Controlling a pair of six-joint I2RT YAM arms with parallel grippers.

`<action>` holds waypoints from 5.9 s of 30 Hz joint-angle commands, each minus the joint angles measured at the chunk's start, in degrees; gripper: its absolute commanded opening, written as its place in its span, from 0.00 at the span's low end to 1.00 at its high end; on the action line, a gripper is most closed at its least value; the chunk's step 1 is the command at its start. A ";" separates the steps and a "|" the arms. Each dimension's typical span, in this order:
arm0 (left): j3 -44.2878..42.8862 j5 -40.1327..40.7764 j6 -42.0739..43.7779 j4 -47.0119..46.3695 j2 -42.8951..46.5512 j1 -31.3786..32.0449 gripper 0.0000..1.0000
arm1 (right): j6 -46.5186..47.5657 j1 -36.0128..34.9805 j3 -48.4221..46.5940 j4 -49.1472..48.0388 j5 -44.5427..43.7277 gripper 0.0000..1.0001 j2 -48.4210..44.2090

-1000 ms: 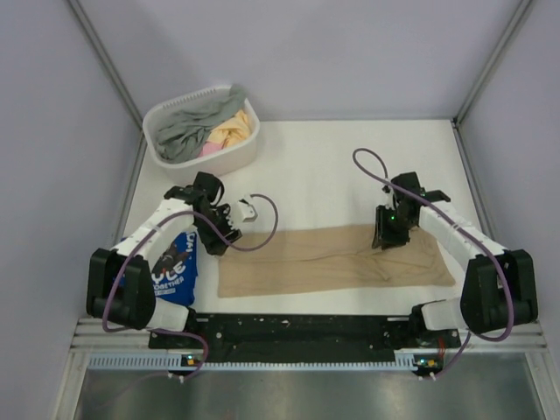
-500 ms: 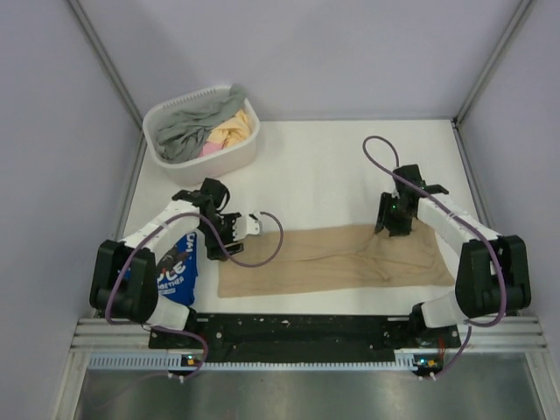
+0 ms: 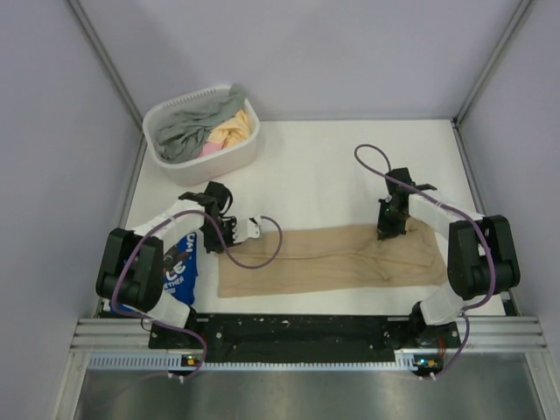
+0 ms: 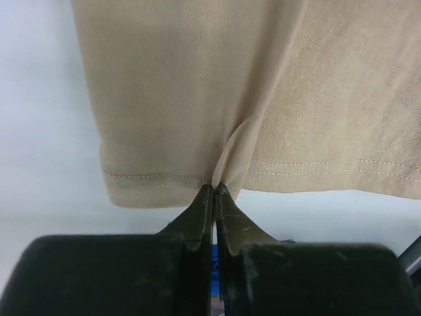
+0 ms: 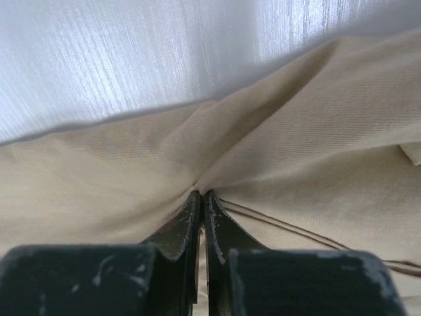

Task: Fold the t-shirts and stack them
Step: Fold the other side of the tshirt into a rectangle

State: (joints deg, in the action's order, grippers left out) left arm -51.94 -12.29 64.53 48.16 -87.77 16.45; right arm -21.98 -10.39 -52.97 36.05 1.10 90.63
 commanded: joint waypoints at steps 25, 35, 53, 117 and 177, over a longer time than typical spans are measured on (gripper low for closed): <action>-4.14 -8.54 -7.75 9.76 4.19 -0.19 0.00 | 6.07 2.13 -5.57 14.40 1.09 0.00 -11.18; -0.97 -6.78 -6.71 10.63 -0.21 0.08 0.16 | 5.45 2.04 -2.49 13.34 4.08 0.10 -10.47; -14.50 -4.23 -25.42 -5.27 -12.59 -3.97 0.66 | 6.06 20.15 -12.68 3.15 -2.07 0.70 -8.12; -14.06 15.82 -31.22 -19.87 -11.90 -16.09 0.01 | 7.91 13.29 -26.74 -8.90 14.10 0.33 20.29; -60.21 -18.99 -54.34 -16.79 -42.40 24.51 0.00 | 5.45 10.74 0.68 -10.49 17.62 0.00 -2.55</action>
State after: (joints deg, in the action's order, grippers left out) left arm -109.73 -28.77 9.32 31.29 -132.31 40.93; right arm -17.56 0.80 -52.01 23.09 18.41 92.92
